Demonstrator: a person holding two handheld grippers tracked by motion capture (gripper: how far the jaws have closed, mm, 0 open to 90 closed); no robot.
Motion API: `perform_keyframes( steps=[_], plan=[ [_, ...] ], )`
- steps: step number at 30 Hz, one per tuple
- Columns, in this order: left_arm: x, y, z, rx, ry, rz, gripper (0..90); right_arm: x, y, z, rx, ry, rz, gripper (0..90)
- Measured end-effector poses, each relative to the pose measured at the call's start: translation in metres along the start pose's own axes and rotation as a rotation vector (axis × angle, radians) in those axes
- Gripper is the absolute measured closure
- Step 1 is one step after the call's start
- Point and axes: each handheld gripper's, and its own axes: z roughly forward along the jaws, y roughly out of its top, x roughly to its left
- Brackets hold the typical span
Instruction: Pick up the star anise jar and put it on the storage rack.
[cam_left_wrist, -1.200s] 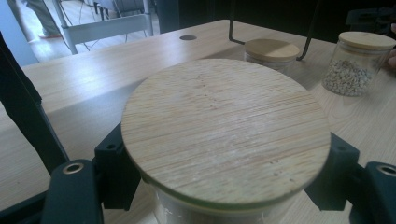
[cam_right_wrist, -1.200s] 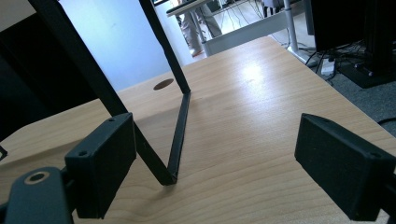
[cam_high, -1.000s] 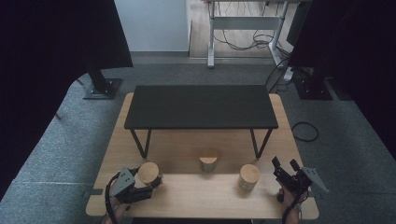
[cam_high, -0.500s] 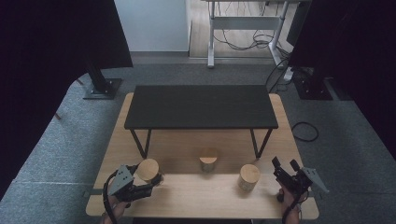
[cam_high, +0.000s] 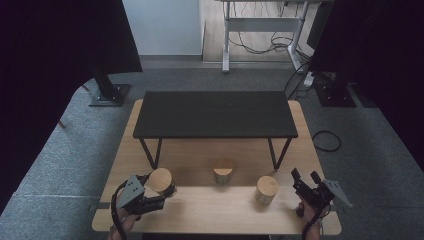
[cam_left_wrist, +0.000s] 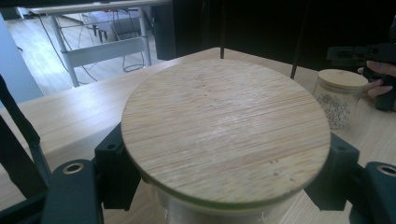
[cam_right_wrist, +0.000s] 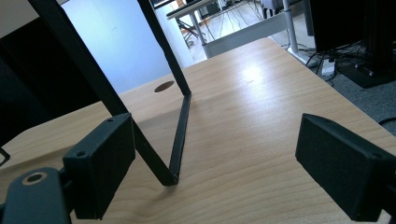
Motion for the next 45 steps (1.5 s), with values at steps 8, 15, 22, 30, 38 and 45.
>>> perform_keyframes(
  steps=[8,15,22,30,38,45],
  plan=[
    [-0.001,0.007,-0.001,-0.002,0.000,0.013,25.2,0.000,0.000,0.000,-0.001,0.001,0.004,11.6],
    [0.001,0.014,-0.004,-0.011,0.000,0.014,25.2,0.000,0.000,0.000,-0.002,0.000,0.005,11.6],
    [0.002,0.018,-0.005,-0.011,0.001,0.014,25.2,-0.001,0.000,-0.001,-0.007,0.000,0.012,11.4],
    [0.002,0.021,-0.004,-0.009,0.001,0.018,25.2,-0.001,0.000,-0.001,-0.007,0.001,0.015,11.5],
    [0.005,0.026,-0.005,-0.009,0.004,0.021,25.2,-0.002,0.000,-0.001,-0.011,0.001,0.025,11.5],
    [0.009,0.032,-0.006,-0.022,0.006,0.015,25.2,-0.002,0.000,-0.001,-0.013,-0.002,0.028,11.5]
  ],
)
